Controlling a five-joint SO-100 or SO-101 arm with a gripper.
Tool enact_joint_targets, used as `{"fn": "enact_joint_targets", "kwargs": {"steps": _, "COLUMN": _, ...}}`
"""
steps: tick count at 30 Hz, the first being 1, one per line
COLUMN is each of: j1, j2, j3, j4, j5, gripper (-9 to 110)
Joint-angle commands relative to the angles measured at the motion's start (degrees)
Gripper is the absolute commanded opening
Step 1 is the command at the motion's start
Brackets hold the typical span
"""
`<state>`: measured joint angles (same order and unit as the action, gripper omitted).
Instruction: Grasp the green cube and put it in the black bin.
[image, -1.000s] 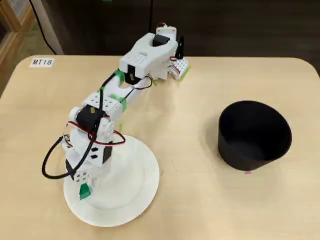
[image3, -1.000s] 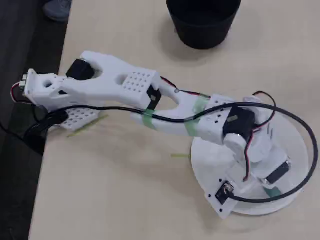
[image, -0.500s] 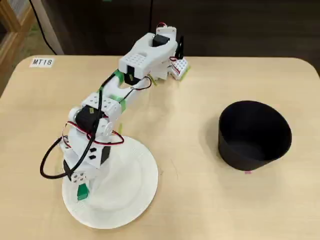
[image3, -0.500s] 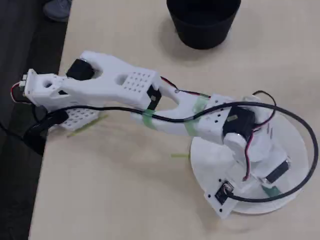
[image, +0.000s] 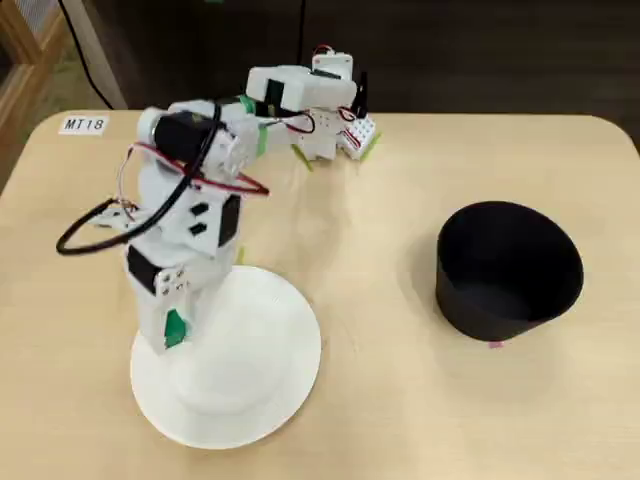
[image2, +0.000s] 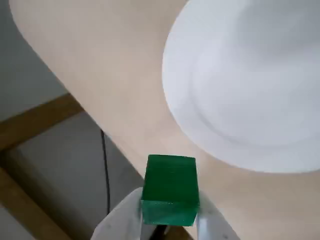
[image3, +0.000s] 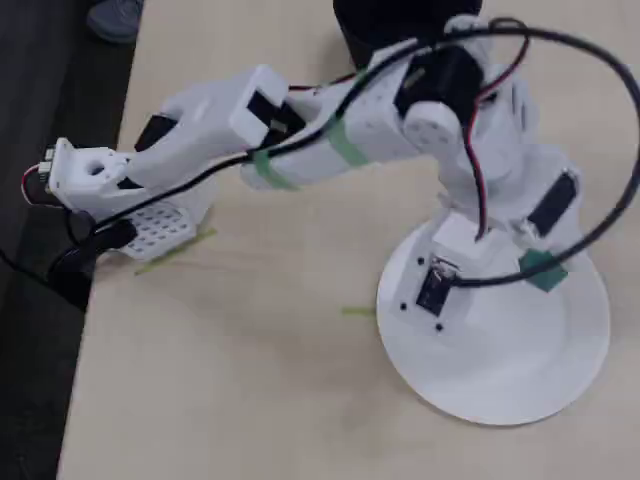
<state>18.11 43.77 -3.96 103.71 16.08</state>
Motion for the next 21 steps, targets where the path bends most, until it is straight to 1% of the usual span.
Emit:
{"fn": "enact_joint_targets", "kwargs": {"steps": 1, "j1": -4.92, "j2": 8.96, "j3": -1.67, "j4": 2.11, "j5": -3.43, "gripper": 0}}
{"fn": "enact_joint_targets", "kwargs": {"steps": 12, "j1": -27.07, "j2": 18.19, "j3": 0.44, "j4": 2.37, "j5": -24.61, "gripper": 0}}
{"fn": "enact_joint_targets", "kwargs": {"steps": 18, "j1": -39.02, "j2": 21.97, "j3": 6.24, "j4": 2.46, "j5": -30.76, "gripper": 0}}
{"fn": "enact_joint_targets", "kwargs": {"steps": 21, "j1": -44.12, "j2": 23.82, "j3": 10.2, "j4": 2.46, "j5": -31.64, "gripper": 0}}
